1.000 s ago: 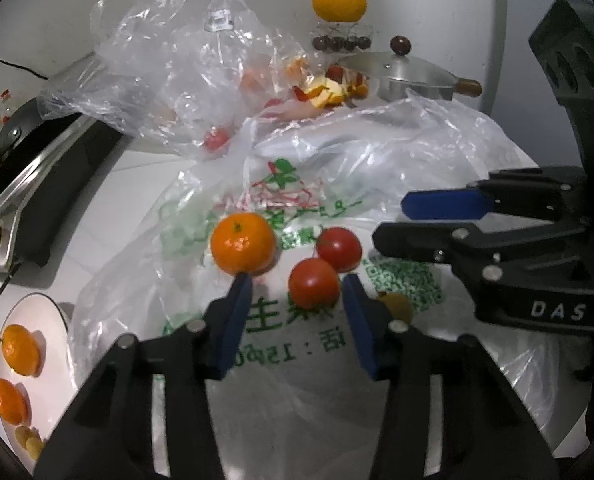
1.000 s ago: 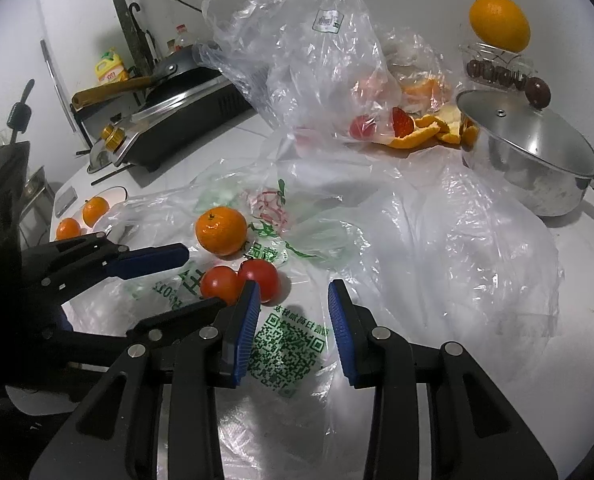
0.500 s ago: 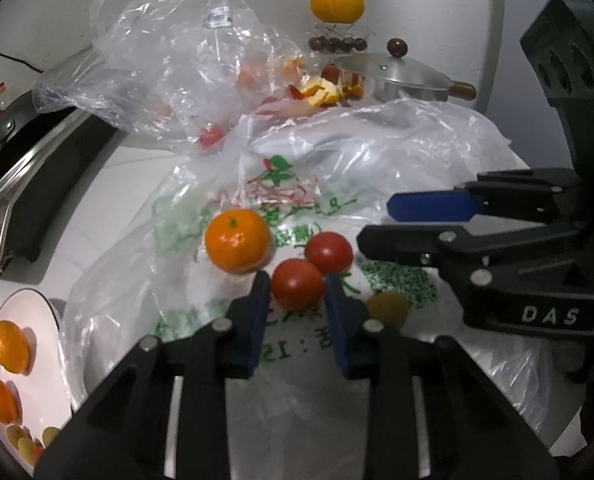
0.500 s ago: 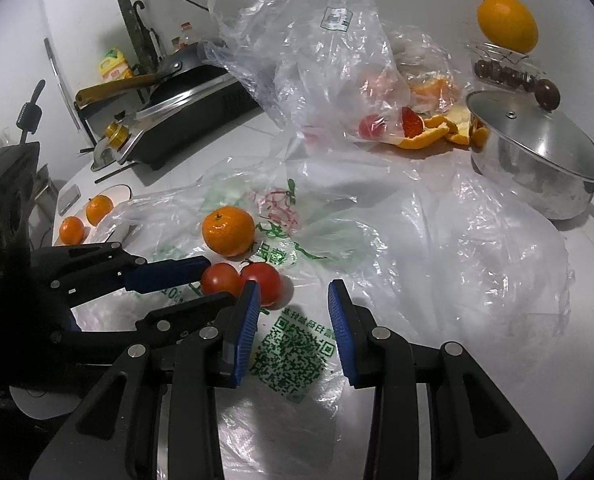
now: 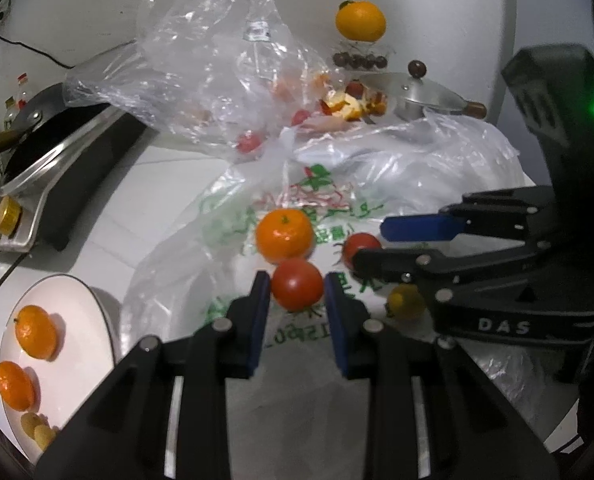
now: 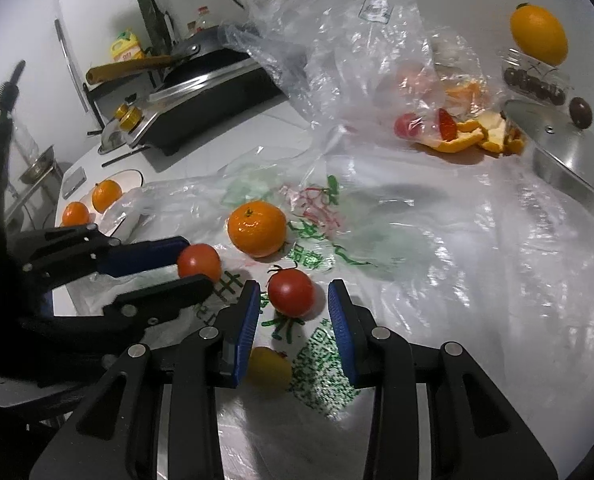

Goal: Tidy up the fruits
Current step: 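Close the left tool on a red tomato while the right tool grasps another tomato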

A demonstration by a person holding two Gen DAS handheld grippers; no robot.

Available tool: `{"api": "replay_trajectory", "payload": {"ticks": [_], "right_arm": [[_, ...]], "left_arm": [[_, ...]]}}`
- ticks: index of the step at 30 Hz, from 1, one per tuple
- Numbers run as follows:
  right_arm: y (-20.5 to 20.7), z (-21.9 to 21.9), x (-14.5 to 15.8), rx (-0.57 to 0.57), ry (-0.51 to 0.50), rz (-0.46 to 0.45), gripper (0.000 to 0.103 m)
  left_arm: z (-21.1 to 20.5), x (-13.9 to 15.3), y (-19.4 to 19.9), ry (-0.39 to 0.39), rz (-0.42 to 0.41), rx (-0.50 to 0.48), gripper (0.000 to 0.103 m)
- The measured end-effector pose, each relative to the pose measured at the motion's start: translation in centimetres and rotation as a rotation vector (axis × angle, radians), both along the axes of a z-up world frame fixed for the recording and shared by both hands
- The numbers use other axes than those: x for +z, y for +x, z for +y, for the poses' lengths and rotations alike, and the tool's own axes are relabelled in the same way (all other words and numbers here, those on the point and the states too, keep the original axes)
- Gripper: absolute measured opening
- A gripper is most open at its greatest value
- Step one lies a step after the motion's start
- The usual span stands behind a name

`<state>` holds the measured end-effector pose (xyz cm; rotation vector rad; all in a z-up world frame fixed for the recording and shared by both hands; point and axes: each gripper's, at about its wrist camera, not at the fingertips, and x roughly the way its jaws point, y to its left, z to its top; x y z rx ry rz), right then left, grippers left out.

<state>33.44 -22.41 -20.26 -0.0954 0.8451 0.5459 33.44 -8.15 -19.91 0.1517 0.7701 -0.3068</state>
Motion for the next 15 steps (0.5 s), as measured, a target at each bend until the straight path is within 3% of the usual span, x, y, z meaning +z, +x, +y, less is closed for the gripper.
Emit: {"api": "replay_trajectory", "payload": {"ticks": [8, 10, 15], "right_arm": [[0.5, 0.8, -0.8, -0.007, -0.040, 0.016, 0.037], [0.5, 1.2, -0.8, -0.005, -0.056, 0.011, 0.029], [0.0, 2.0, -0.7, 0.000, -0.097, -0.014, 0.029]], "left_arm": [[1.1, 0.3, -0.4, -0.014, -0.010, 0.009, 0.029], [1.3, 0.4, -0.6, -0.017, -0.013, 0.011, 0.029], [1.9, 0.8, -1.1, -0.024, -0.024, 0.018, 0.029]]}}
